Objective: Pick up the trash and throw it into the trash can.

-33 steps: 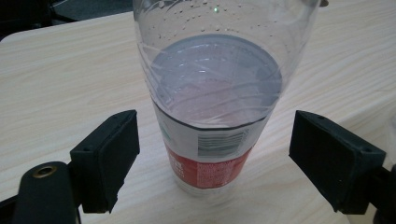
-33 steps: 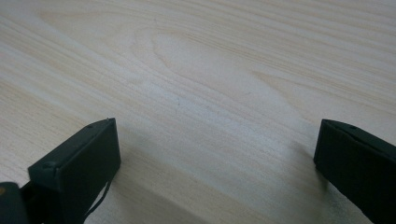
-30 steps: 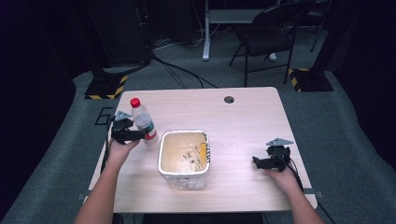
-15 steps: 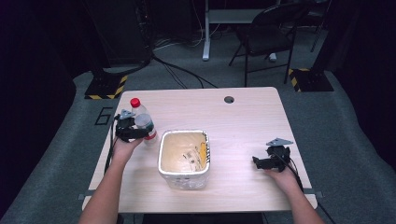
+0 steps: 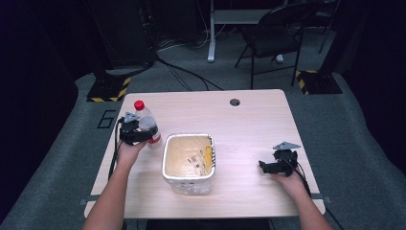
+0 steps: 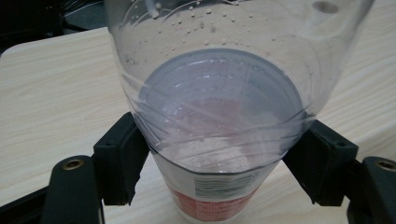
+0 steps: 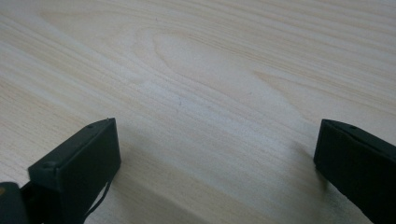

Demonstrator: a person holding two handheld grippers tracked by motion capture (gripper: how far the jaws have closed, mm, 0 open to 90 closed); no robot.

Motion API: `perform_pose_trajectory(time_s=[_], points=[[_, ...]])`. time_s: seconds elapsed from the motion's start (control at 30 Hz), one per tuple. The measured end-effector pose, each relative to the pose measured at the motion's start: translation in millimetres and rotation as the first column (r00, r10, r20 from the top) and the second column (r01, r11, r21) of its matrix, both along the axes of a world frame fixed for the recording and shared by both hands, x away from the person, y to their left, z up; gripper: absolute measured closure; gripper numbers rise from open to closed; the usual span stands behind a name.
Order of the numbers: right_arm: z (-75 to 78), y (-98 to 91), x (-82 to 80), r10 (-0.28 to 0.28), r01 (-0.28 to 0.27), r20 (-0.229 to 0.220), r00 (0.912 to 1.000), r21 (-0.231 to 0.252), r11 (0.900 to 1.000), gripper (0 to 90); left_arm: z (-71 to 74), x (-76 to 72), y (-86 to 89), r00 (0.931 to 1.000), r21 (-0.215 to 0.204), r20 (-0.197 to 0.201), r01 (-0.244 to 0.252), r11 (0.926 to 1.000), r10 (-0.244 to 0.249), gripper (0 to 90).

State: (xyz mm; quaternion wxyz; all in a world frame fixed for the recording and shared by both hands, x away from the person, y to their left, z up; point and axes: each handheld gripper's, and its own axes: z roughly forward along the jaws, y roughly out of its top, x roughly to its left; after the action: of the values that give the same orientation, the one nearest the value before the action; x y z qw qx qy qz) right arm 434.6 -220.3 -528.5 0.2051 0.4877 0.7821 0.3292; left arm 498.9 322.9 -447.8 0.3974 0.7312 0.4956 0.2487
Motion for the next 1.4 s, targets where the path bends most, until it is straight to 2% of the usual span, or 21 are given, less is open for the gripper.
perform_pose_trajectory(time_s=[0.27, 0.87, 1.13, 1.4], points=[[0.1, 0.2, -0.1, 0.001, -0.001, -0.002, 1.0000, 0.003, 1.0000, 0.0, 3.3, -3.4, 0.8, 0.9998, 0.035, -0.001, 0.021, 0.9992, -0.021, 26.7], [0.0, -0.1, 0.1, 0.008, -0.008, 0.001, 1.0000, 0.000, 1.0000, 0.0, 23.0, -24.9, 10.4, 0.9975, 0.011, -0.002, 0.071, 0.9974, -0.071, 26.9], [0.0, 0.0, 0.0, 0.008, -0.008, 0.001, 1.0000, 0.001, 1.0000, 0.0, 29.2, -33.5, 15.8, 0.9966, 0.005, -0.021, 0.080, 0.9968, -0.080, 26.9], [0.0, 0.2, -0.2, 0.006, -0.006, -0.001, 1.0000, 0.002, 1.0000, 0.0, 36.0, -42.9, 19.8, 0.9954, 0.000, -0.008, 0.095, 0.9954, -0.095, 27.0]])
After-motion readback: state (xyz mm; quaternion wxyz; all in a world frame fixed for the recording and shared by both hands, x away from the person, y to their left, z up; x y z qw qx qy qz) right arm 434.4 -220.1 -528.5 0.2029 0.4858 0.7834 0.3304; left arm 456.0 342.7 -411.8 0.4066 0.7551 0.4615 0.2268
